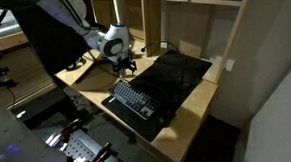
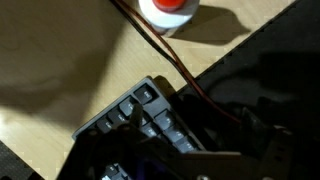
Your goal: Push the escape key on the keyboard
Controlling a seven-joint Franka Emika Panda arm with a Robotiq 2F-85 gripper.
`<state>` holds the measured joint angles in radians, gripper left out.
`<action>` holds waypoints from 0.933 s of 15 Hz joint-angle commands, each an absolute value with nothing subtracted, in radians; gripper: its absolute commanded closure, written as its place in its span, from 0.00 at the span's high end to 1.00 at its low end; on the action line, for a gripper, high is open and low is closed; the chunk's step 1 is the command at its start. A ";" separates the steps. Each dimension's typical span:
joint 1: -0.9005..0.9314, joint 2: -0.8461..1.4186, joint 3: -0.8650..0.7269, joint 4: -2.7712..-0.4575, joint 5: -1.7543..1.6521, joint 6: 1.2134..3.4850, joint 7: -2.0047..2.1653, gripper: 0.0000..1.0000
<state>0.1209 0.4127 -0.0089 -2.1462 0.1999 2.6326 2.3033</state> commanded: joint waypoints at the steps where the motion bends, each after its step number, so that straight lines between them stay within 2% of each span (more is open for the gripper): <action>1: 0.119 0.462 -0.010 -2.102 0.213 2.680 2.281 1.00; 10: 0.128 0.479 -0.012 -2.090 0.227 2.684 2.274 1.00; 12: 0.094 0.464 0.027 -2.084 0.258 2.544 2.223 1.00; 14: 0.104 0.468 0.016 -2.078 0.258 2.504 2.238 1.00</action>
<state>0.1178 0.4761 0.0026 -2.0883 0.2265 2.5778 2.2669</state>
